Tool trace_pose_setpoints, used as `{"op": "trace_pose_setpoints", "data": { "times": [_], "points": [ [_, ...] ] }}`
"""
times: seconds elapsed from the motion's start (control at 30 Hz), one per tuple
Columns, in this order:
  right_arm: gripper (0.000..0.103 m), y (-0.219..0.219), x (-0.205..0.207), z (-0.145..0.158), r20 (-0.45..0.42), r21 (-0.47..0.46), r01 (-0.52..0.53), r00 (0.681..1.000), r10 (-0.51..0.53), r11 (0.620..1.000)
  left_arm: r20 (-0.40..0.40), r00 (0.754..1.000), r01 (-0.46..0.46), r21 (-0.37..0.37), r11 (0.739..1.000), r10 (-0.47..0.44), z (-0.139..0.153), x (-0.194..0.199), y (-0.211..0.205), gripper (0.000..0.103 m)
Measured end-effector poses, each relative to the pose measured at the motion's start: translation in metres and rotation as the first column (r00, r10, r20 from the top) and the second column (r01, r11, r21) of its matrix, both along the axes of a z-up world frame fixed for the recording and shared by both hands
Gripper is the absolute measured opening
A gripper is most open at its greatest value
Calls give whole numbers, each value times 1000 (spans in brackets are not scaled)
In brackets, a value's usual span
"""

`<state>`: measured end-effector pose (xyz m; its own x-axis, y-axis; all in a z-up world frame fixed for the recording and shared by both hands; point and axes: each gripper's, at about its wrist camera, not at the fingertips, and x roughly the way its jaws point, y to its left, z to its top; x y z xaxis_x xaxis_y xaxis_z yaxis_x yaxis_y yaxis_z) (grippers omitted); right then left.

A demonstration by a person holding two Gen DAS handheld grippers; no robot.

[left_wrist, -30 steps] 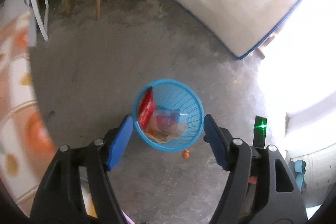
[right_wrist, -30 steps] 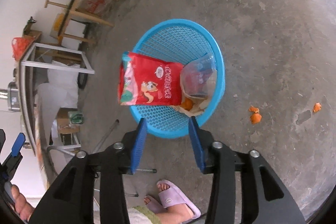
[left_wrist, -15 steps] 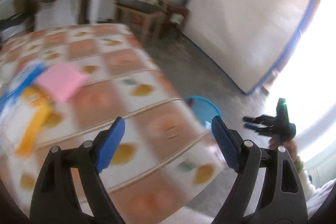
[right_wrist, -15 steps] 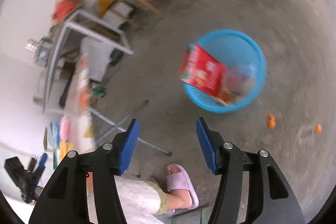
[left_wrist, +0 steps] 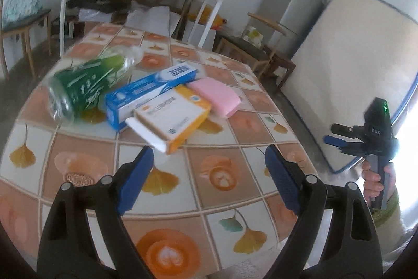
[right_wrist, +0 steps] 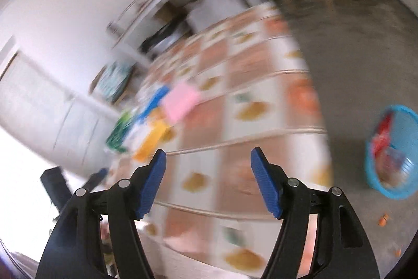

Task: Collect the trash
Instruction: 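Move both open tools back over the table, then grasp the white-and-orange medicine box with the left tool and lift it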

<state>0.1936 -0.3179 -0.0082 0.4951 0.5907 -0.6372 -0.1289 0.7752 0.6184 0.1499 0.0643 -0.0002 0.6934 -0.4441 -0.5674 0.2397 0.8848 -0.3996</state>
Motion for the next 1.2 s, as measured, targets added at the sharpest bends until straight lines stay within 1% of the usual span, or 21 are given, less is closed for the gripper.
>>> {"op": "trace_pose_setpoints", "data": {
  "times": [0.1,0.2,0.27,0.3,0.33,0.4,0.47,0.57,0.63,0.77,0.87,0.97,1.03,1.13,1.2],
  "points": [
    [66,50,26,5,-5,10,-118,993,118,993,-38,999,-3,-78,997,0,-13,13,11,83],
    [66,108,66,7,-13,12,-239,971,240,971,-49,999,-7,-104,995,2,-18,21,16,83],
    [66,138,87,3,-33,7,-293,956,293,956,-78,997,-26,-125,992,16,-25,31,19,83],
    [66,147,97,0,-46,-5,-304,952,303,953,-90,996,-33,-142,989,20,-27,34,21,83],
    [66,164,112,-4,-69,-37,-318,947,315,947,-112,993,-41,-179,983,21,-32,40,25,83],
    [66,183,130,-12,-95,-90,-333,941,324,939,-141,990,-56,-227,972,25,-39,46,31,83],
    [66,196,147,-22,-122,-125,-344,936,329,931,-154,988,-72,-270,960,31,-46,51,36,83],
    [66,208,162,-37,-159,-141,-348,932,326,927,-165,986,-84,-305,949,34,-53,59,39,83],
    [66,214,168,-44,-171,-144,-354,929,329,924,-168,985,-80,-313,946,27,-55,61,38,83],
    [66,222,173,-45,-159,-161,-363,927,339,918,-168,986,-67,-328,942,12,-56,64,38,83],
    [66,227,170,-47,-172,-145,-375,921,350,916,-169,986,-61,-351,934,1,-57,67,35,82],
    [66,231,169,-52,-185,-175,-378,920,347,909,-161,987,-51,-347,936,-6,-55,66,31,82],
    [66,228,165,-55,-203,-128,-391,910,361,912,-151,988,-36,-351,936,-18,-52,64,28,82],
    [66,225,162,-55,-212,-111,-393,907,365,913,-147,988,-17,-338,941,-35,-48,56,22,82],
    [66,225,155,-54,-223,-89,-421,892,394,903,-150,986,15,-341,940,-70,-45,48,18,82]
  ]
}}
